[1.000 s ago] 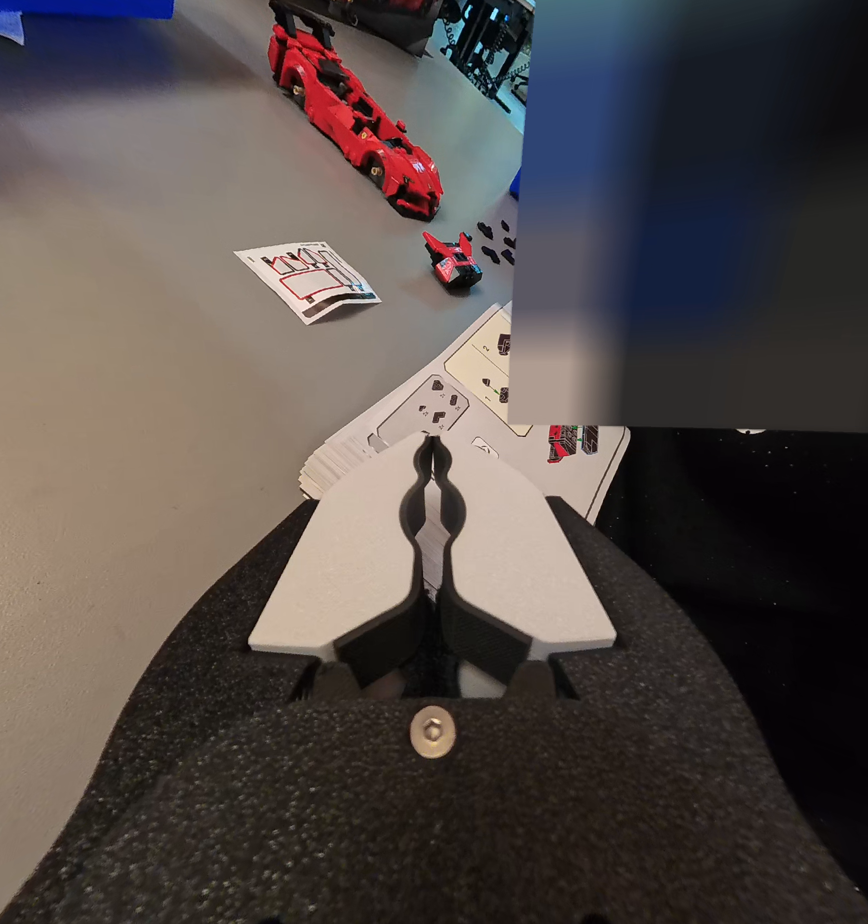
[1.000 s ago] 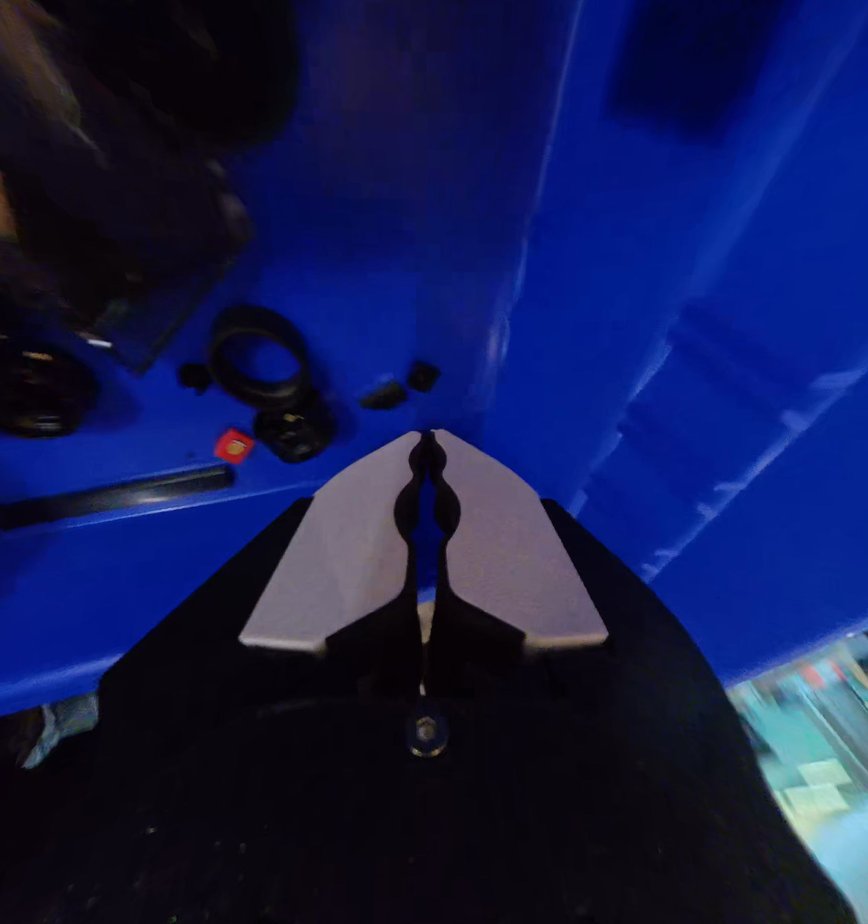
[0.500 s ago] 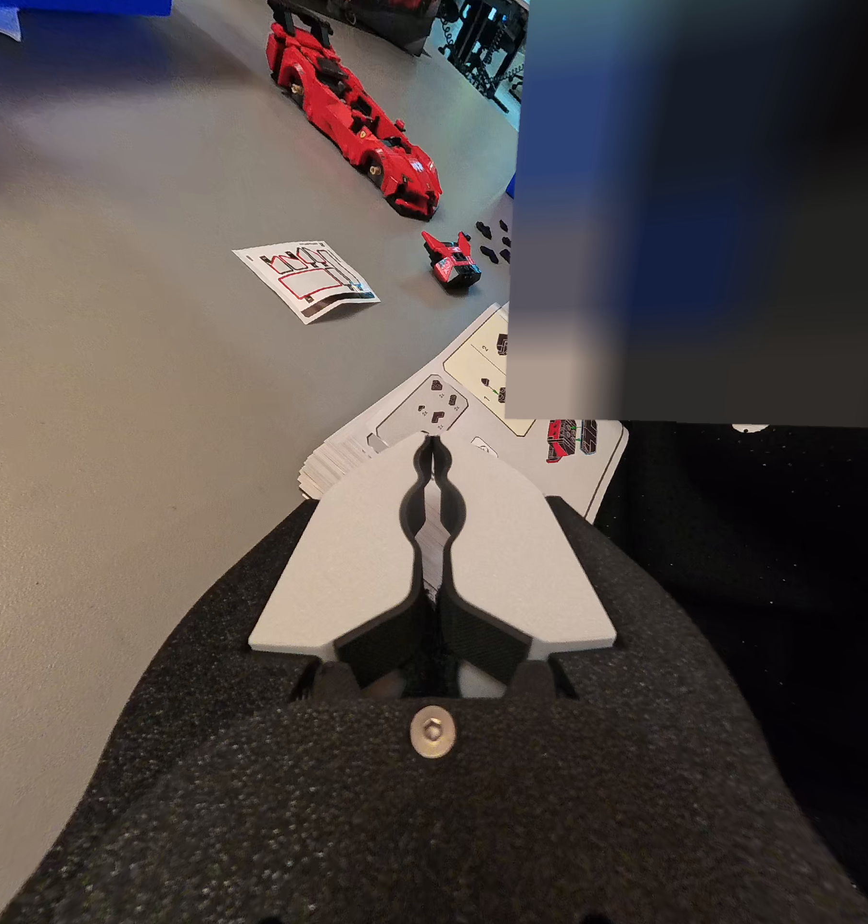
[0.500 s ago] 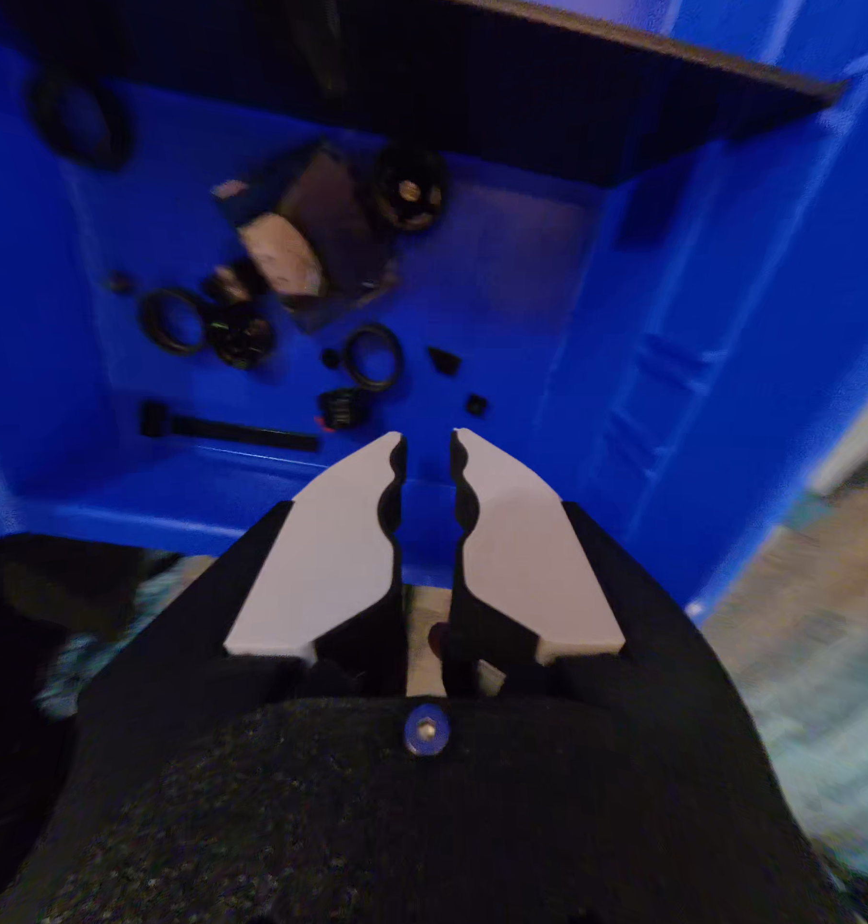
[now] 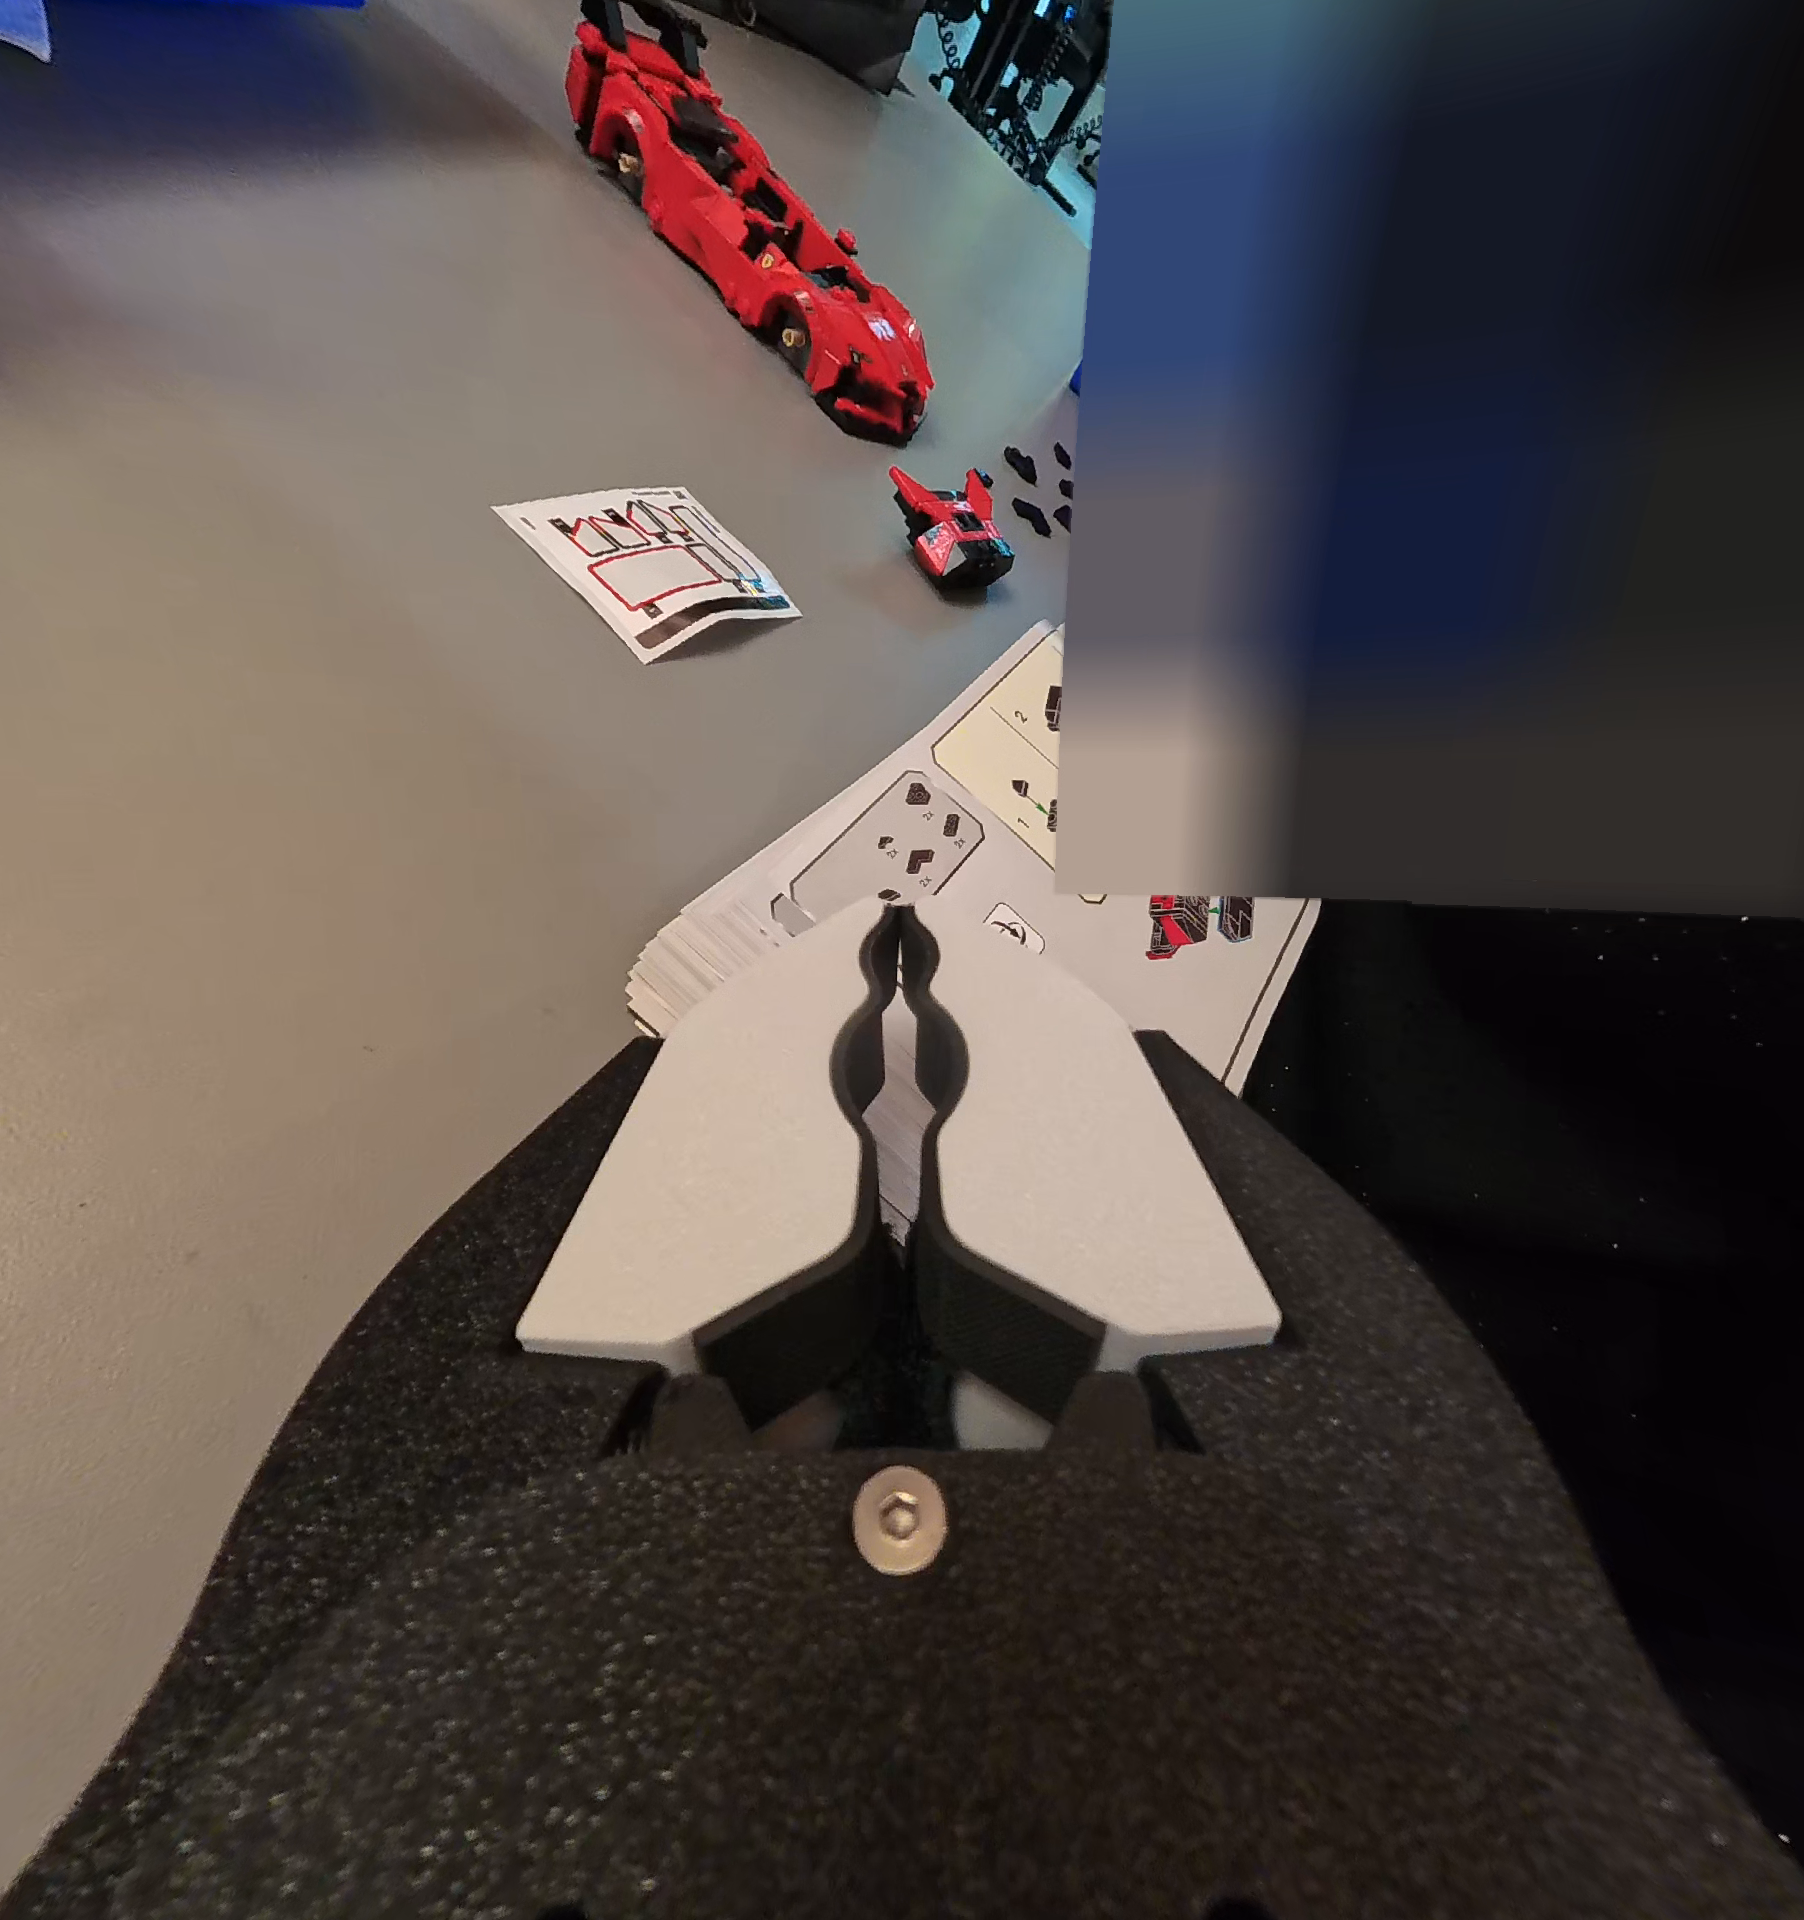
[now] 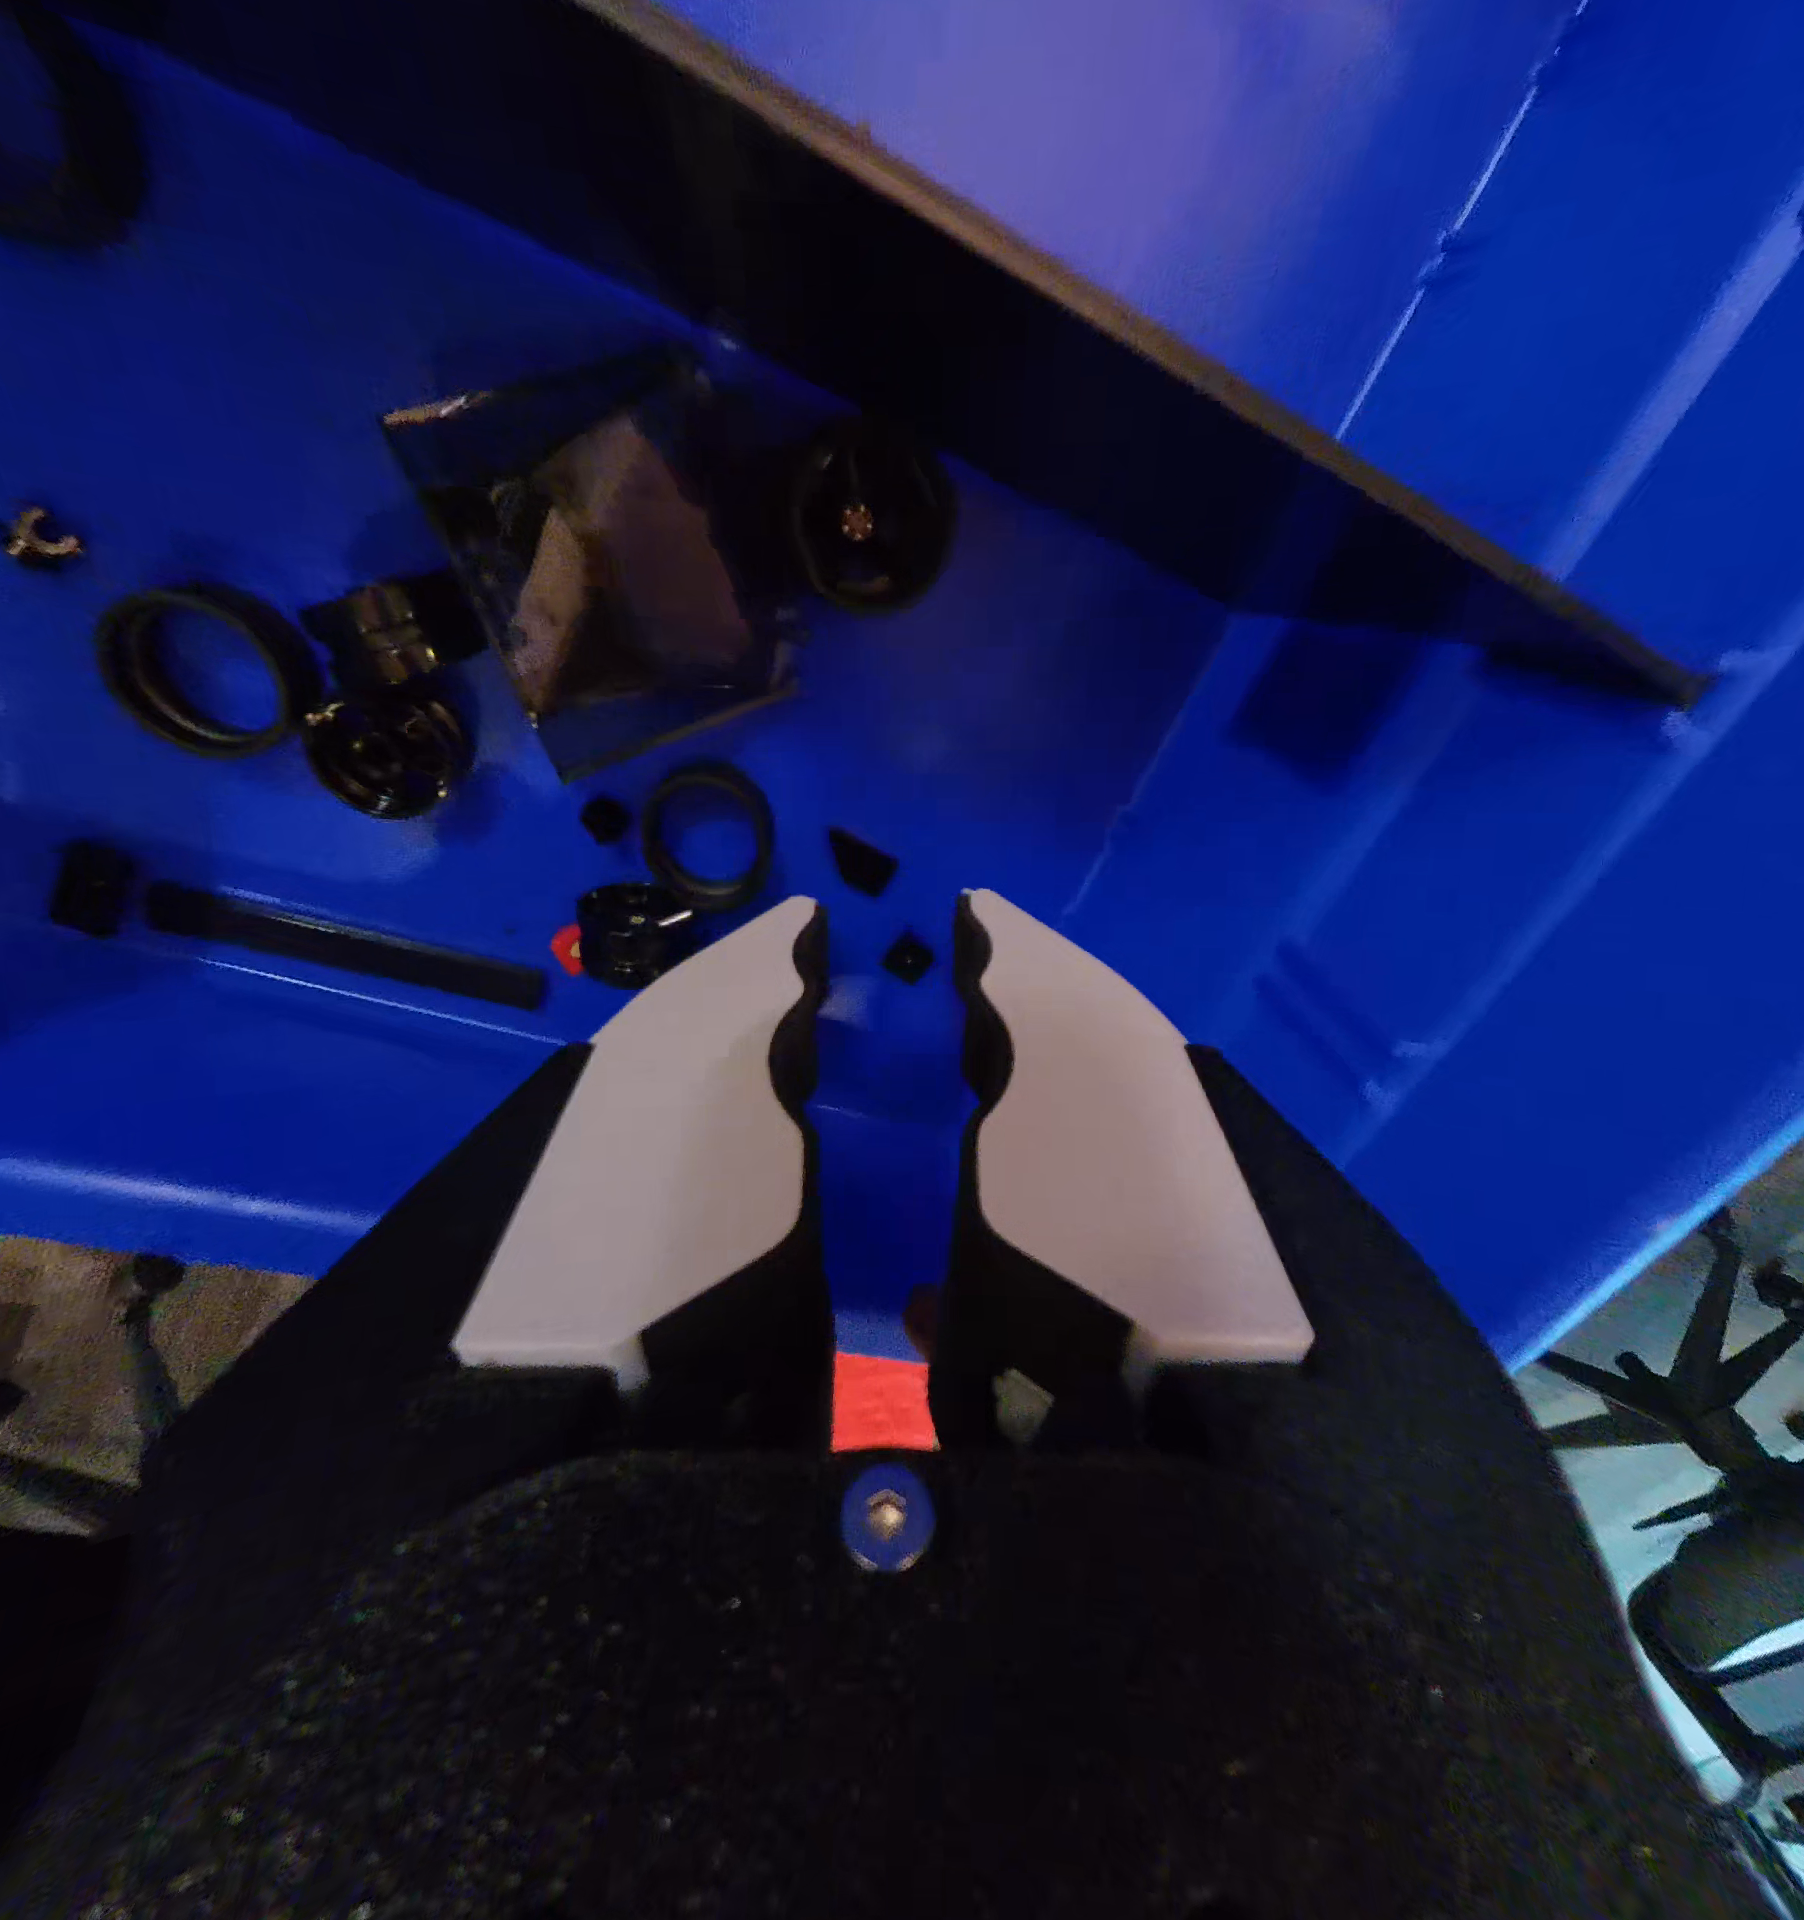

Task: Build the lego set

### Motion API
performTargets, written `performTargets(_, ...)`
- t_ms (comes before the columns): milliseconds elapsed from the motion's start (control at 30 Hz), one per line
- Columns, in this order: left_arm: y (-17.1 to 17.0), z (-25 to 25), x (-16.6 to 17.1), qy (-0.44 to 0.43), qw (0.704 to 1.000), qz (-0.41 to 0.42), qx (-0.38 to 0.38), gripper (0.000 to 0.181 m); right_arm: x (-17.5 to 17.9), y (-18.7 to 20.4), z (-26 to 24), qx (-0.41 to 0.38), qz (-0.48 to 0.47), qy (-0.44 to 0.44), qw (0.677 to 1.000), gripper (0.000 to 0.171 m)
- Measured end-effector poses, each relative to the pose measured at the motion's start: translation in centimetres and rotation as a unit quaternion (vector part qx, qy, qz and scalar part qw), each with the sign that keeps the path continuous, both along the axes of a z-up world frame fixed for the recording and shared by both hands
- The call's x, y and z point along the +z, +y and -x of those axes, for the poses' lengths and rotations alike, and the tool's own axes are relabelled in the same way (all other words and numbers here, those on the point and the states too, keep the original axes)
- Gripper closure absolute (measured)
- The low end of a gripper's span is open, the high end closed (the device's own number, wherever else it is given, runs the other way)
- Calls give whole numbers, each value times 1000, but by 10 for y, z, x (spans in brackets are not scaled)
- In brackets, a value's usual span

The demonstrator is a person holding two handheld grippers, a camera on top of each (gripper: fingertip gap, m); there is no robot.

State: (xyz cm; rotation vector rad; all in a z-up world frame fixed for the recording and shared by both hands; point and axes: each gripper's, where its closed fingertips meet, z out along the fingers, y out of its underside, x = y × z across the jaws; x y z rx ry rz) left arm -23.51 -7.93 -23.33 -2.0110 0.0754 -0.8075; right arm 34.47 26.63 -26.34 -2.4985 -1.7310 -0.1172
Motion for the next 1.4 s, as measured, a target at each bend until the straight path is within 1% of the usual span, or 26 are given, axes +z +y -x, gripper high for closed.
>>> performTargets(200, 0, 0, -1, 5, 1000, 0, 3, 181, -10, 0, 2, 3, 21, -9, 1000, 147)
performTargets(433, 0, 0, -1, 3, 1000, 3, 1, 181, -15, -1, 1, 5, 38, -4, 999, 159)
performTargets(500, 0, 0, -1, 4, 1000, 2, 2, 181, -14, -1, 2, 7, 33, 4, 999, 159)
performTargets(567, 0, 0, 0, 5, 1000, -1, 3, 181, -10, -4, 8, 3, 32, 36, 999, 159)
performTargets(633, 0, 0, 0, 5, 1000, -3, 3, 181, 4, -5, 13, -8, 12, 61, 998, 159)
performTargets(733, 0, 0, 0, 6, 1000, -1, 5, 181, 52, -12, 47, 8, -50, 130, 990, 160)
performTargets(800, 0, -1, 0, 12, 1000, -2, 1, 181, 96, -26, 91, 39, -99, 196, 975, 160)
performTargets(867, -1, -3, 0, 19, 1000, -4, -3, 181, 134, -54, 145, 92, -129, 260, 952, 160)
performTargets(933, -1, -5, 0, 23, 1000, -9, -8, 181, 154, -84, 198, 132, -146, 298, 934, 160)
performTargets(967, -1, -6, 1, 24, 1000, -13, -10, 181, 154, -101, 223, 151, -136, 310, 929, 160)
performTargets(1033, -2, -8, 4, 23, 999, -22, -13, 181, 136, -119, 267, 171, -112, 305, 930, 160)
performTargets(1100, -3, -8, 7, 19, 999, -33, -14, 181, 97, -119, 294, 169, -78, 255, 949, 160)
performTargets(1133, -3, -8, 8, 16, 999, -39, -15, 181, 74, -113, 300, 162, -62, 217, 961, 160)
performTargets(1200, -4, -7, 12, 10, 999, -49, -16, 181, 35, -91, 300, 149, -59, 142, 977, 160)
performTargets(1267, -5, -7, 14, 6, 998, -57, -16, 181, 7, -74, 294, 144, -47, 90, 984, 160)
performTargets(1333, -5, -7, 14, 8, 998, -59, -16, 181, -8, -68, 295, 156, -36, 75, 984, 160)
performTargets(1400, -5, -9, 13, 13, 998, -55, -21, 181, -14, -66, 296, 176, -35, 66, 982, 160)
